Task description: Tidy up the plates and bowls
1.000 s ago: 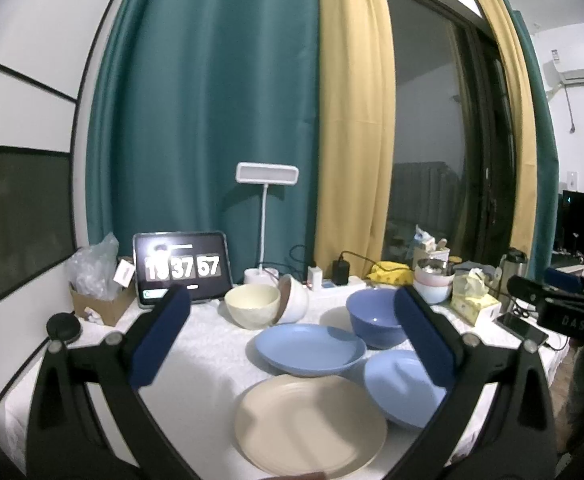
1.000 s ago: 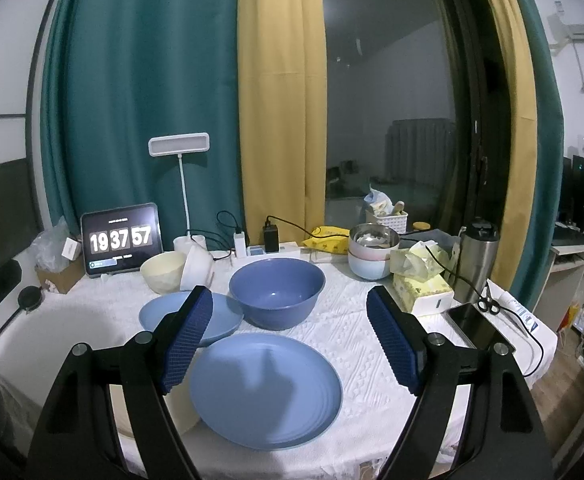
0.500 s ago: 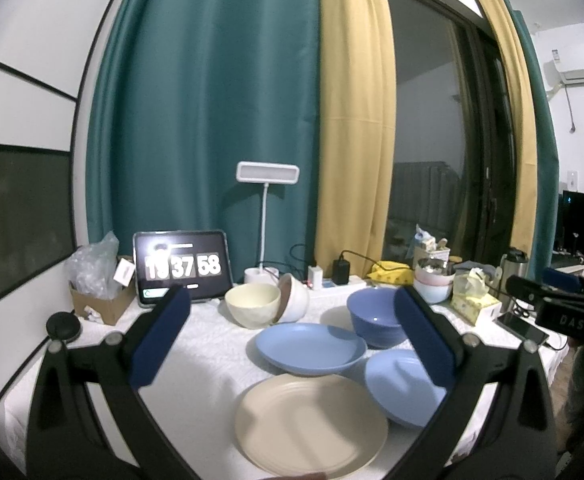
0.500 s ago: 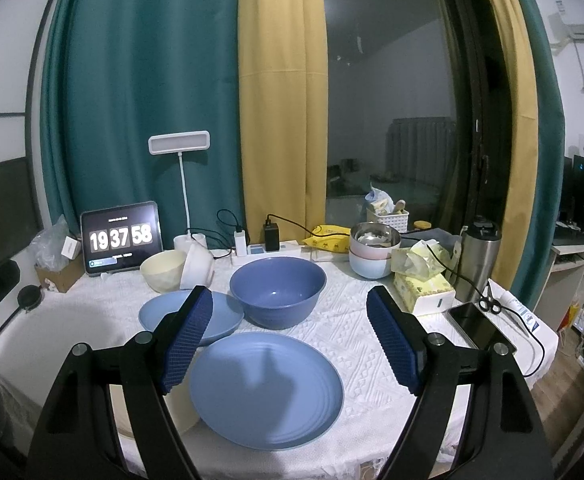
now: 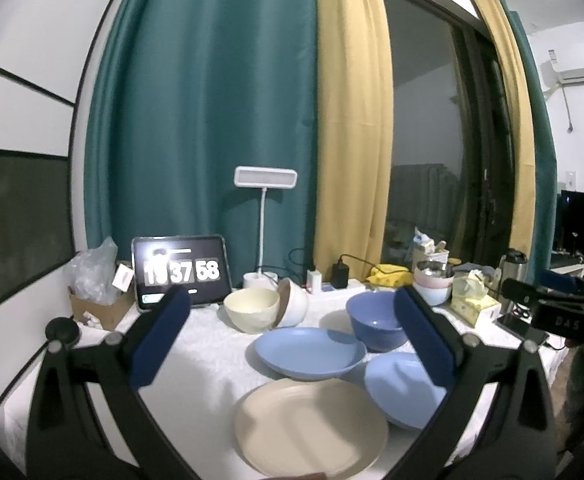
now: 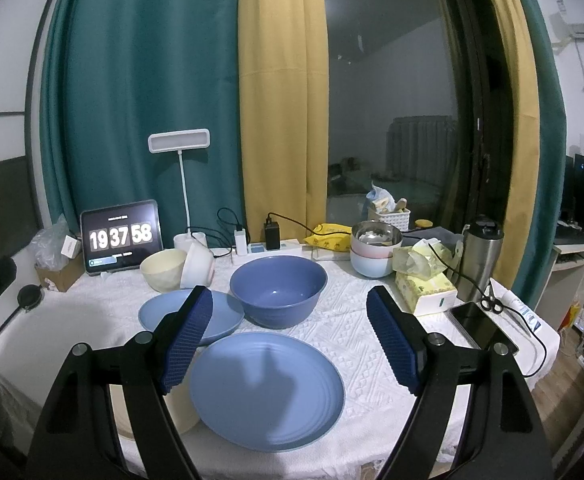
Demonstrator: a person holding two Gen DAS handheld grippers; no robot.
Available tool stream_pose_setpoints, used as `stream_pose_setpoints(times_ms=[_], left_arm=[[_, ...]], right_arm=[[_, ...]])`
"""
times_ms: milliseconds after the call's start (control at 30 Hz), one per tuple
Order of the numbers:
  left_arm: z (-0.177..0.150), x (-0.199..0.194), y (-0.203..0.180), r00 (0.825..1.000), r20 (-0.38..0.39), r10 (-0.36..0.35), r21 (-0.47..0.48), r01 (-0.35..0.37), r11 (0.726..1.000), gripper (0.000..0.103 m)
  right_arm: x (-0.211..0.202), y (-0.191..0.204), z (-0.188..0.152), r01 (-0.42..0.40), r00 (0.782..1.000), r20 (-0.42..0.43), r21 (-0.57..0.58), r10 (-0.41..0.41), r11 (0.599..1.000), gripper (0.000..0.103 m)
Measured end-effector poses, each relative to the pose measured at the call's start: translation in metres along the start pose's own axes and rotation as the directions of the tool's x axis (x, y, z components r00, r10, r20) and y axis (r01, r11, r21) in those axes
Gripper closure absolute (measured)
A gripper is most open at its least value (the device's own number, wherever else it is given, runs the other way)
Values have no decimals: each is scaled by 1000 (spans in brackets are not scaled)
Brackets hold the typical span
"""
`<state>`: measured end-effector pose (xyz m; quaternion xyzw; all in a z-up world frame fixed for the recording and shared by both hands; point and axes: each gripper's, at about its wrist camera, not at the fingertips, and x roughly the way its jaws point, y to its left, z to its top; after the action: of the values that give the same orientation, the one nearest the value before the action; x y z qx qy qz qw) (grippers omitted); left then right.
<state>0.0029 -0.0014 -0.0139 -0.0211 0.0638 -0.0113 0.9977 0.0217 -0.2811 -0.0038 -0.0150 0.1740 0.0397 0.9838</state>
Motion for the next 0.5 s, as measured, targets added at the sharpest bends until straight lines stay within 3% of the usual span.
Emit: stream_pose_setpoints(times_ms=[233, 500], left_arm=[[4, 8, 2, 1000, -1, -8, 7, 8, 1000, 0], [-3, 43, 19, 997, -79, -5, -24, 3, 1000, 0]], right_arm=[[2, 1, -1, 1, 1000, -3, 1, -1, 1000, 20], [26, 5, -6, -15, 998, -63, 3, 15, 1000, 21]])
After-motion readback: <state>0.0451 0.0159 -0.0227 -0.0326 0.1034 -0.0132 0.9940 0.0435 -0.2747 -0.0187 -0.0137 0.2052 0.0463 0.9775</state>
